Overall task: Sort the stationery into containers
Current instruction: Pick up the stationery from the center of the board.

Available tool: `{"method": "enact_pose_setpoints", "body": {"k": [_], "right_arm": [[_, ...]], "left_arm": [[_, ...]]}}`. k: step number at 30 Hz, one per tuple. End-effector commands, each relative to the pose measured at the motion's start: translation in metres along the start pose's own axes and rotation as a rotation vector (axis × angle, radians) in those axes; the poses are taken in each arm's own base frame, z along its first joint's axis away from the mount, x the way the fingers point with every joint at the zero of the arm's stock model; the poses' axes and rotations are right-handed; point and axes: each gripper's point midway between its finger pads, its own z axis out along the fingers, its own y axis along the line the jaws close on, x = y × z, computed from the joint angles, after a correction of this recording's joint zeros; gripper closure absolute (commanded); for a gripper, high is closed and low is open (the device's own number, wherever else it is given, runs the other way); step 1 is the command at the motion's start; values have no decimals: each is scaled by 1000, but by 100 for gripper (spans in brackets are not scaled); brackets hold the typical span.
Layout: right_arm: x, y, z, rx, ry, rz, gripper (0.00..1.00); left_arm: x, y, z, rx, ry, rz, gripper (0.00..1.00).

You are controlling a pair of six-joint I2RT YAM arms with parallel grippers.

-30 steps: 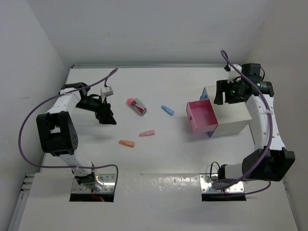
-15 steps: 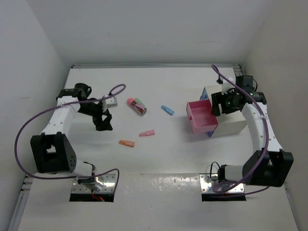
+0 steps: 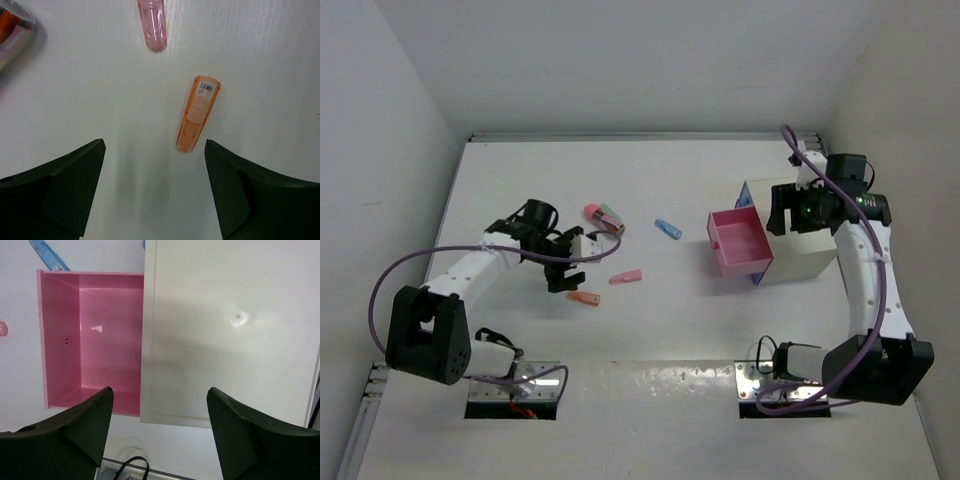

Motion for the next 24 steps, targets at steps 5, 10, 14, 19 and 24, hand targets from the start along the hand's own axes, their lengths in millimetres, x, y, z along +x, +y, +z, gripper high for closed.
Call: {"method": "enact_pose_setpoints", "body": {"k": [5, 10, 14, 19, 24], "right_arm": [[0, 10, -7, -38, -27, 59, 25], [7, 14, -4, -50, -24, 88, 25], [14, 13, -3, -37, -19, 97, 25], [28, 19, 3, -49, -11, 151, 25], [46, 23, 6, -59, 13, 160, 25]], "left_arm": [[-10, 0, 22, -12, 18, 62, 15], [-6, -16, 30, 19, 53, 92, 14], [-1, -16, 39, 8, 93, 103, 14], [-1, -22, 52, 37, 110, 113, 14], [-1, -24, 62, 47, 118, 113, 15]]}}
